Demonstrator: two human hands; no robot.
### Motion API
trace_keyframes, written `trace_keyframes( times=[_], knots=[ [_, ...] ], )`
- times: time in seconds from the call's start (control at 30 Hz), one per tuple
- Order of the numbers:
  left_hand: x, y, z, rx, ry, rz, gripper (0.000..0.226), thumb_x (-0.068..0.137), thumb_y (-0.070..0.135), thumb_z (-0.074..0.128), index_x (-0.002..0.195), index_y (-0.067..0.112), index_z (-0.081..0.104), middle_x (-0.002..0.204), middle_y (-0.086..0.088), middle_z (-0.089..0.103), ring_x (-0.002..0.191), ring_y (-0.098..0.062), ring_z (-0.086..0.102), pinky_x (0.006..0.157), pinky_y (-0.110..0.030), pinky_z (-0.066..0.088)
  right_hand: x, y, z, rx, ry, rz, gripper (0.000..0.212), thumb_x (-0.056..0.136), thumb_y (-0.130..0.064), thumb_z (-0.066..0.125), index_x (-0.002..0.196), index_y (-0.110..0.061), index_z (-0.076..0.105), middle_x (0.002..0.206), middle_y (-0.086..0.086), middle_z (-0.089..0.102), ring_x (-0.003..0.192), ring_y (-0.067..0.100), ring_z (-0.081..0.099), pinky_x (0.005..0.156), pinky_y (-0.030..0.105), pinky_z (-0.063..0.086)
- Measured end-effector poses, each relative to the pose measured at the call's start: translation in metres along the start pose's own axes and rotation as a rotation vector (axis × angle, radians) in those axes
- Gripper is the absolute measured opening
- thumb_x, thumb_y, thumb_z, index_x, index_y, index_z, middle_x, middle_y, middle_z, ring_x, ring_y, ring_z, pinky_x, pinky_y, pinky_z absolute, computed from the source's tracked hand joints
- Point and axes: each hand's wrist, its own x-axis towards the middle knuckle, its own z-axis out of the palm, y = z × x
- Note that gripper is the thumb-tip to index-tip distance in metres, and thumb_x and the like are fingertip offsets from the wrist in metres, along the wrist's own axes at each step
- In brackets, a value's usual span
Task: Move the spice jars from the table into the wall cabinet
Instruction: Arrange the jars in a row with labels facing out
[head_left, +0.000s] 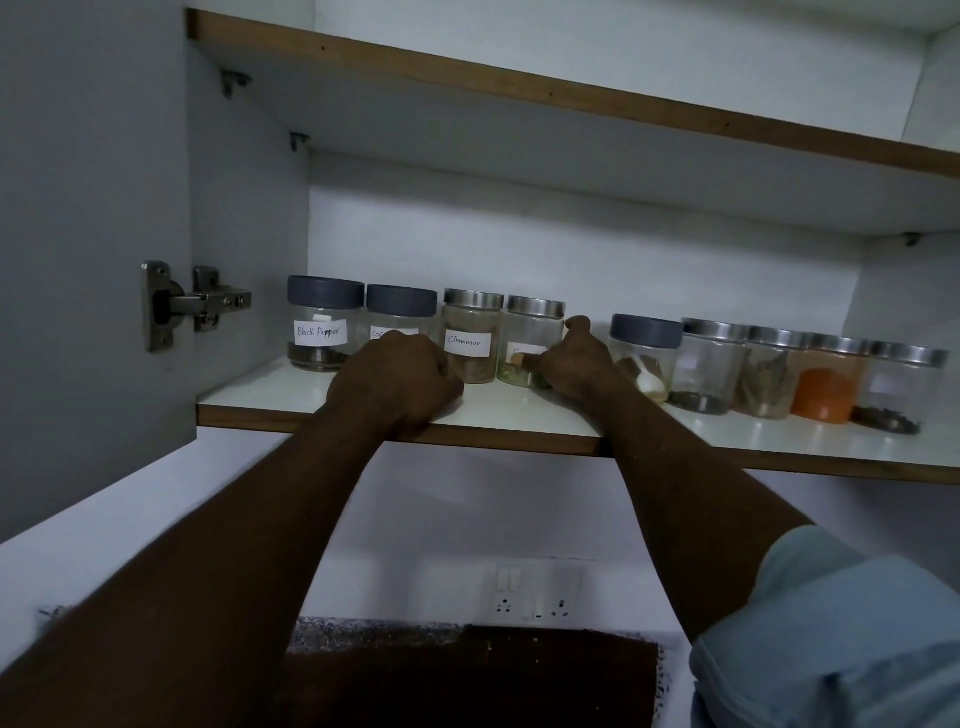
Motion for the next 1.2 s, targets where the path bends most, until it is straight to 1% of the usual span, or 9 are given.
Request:
trace_keyframes(
  times=[0.13, 0.3, 0.4, 0.53, 0.7, 0.87, 1.0, 1.1, 1.2],
  knots=[
    [0.000, 0.000, 0.000, -0.001, 0.002, 0.004, 0.023, 0.089, 0.049, 0.060, 0.072, 0.032, 0.060, 0.062, 0.015, 0.050, 0.064, -0.005, 0.049, 0.055, -0.024, 0.033, 0.000, 0.001, -0.001, -0.017, 0.004, -0.004, 0.080, 0.078, -0.035, 0.087, 0.136, -0.015, 0.036, 0.115, 0.002, 0.058, 0.103, 0.021, 0.059, 0.084, 0.034, 0.053],
    [-0.001, 0.000, -0.001, -0.002, 0.001, -0.004, 0.022, 0.088, 0.049, 0.061, 0.073, 0.033, 0.060, 0.063, 0.015, 0.051, 0.070, -0.012, 0.054, 0.063, -0.028, 0.040, -0.002, 0.001, -0.002, -0.003, 0.006, 0.003, 0.079, 0.077, -0.034, 0.087, 0.136, -0.016, 0.037, 0.122, 0.005, 0.061, 0.108, 0.024, 0.062, 0.089, 0.038, 0.057],
    [-0.001, 0.001, -0.002, -0.006, -0.005, -0.007, 0.021, 0.087, 0.049, 0.060, 0.073, 0.033, 0.062, 0.064, 0.015, 0.052, 0.071, -0.012, 0.055, 0.064, -0.028, 0.041, -0.004, 0.001, -0.002, -0.009, 0.004, -0.007, 0.079, 0.077, -0.035, 0.087, 0.136, -0.016, 0.037, 0.122, 0.005, 0.062, 0.108, 0.024, 0.062, 0.086, 0.035, 0.056],
    [-0.002, 0.002, -0.002, -0.007, -0.006, -0.011, 0.020, 0.087, 0.048, 0.060, 0.080, 0.031, 0.069, 0.067, 0.013, 0.055, 0.070, -0.011, 0.054, 0.063, -0.028, 0.041, -0.007, -0.001, -0.002, -0.011, 0.007, -0.013, 0.078, 0.078, -0.033, 0.086, 0.136, -0.017, 0.036, 0.124, 0.006, 0.063, 0.104, 0.021, 0.060, 0.071, 0.025, 0.049],
    [-0.004, 0.004, -0.006, -0.019, -0.054, -0.003, 0.019, 0.087, 0.043, 0.065, 0.090, 0.028, 0.076, 0.087, 0.007, 0.071, 0.080, -0.013, 0.061, 0.076, -0.033, 0.054, -0.019, -0.003, -0.008, 0.007, 0.036, 0.019, 0.088, 0.073, -0.039, 0.089, 0.138, -0.016, 0.036, 0.126, 0.008, 0.062, 0.108, 0.025, 0.064, 0.082, 0.034, 0.055],
    [-0.009, 0.010, -0.012, -0.038, -0.075, 0.025, 0.015, 0.090, 0.039, 0.067, 0.096, 0.030, 0.078, 0.096, 0.008, 0.074, 0.084, -0.011, 0.063, 0.077, -0.031, 0.052, -0.038, 0.003, -0.027, -0.130, 0.036, -0.041, 0.092, 0.072, -0.042, 0.089, 0.140, -0.011, 0.036, 0.121, 0.008, 0.065, 0.112, 0.026, 0.062, 0.084, 0.035, 0.050],
    [-0.011, 0.022, -0.015, -0.013, -0.101, 0.023, 0.015, 0.092, 0.038, 0.066, 0.097, 0.031, 0.078, 0.098, 0.006, 0.075, 0.087, -0.013, 0.064, 0.077, -0.031, 0.052, -0.057, 0.019, -0.053, -0.205, 0.111, -0.088, 0.071, 0.076, -0.042, 0.087, 0.129, -0.011, 0.052, 0.113, 0.007, 0.068, 0.107, 0.024, 0.063, 0.080, 0.029, 0.043],
    [-0.010, 0.049, -0.008, -0.008, -0.099, 0.045, 0.017, 0.091, 0.038, 0.065, 0.096, 0.029, 0.078, 0.099, 0.004, 0.075, 0.088, -0.016, 0.065, 0.079, -0.033, 0.054, -0.067, 0.034, -0.073, -0.247, 0.285, -0.082, 0.051, 0.083, -0.036, 0.078, 0.122, -0.008, 0.060, 0.113, 0.009, 0.069, 0.105, 0.027, 0.065, 0.078, 0.028, 0.044],
    [-0.004, 0.081, 0.004, -0.018, -0.108, 0.087, 0.019, 0.090, 0.039, 0.065, 0.099, 0.028, 0.078, 0.101, 0.004, 0.076, 0.091, -0.017, 0.065, 0.081, -0.032, 0.054, -0.072, 0.041, -0.086, -0.129, 0.445, -0.038, 0.056, 0.084, -0.031, 0.074, 0.129, -0.007, 0.052, 0.123, 0.014, 0.062, 0.112, 0.033, 0.062, 0.088, 0.036, 0.050]
  ],
)
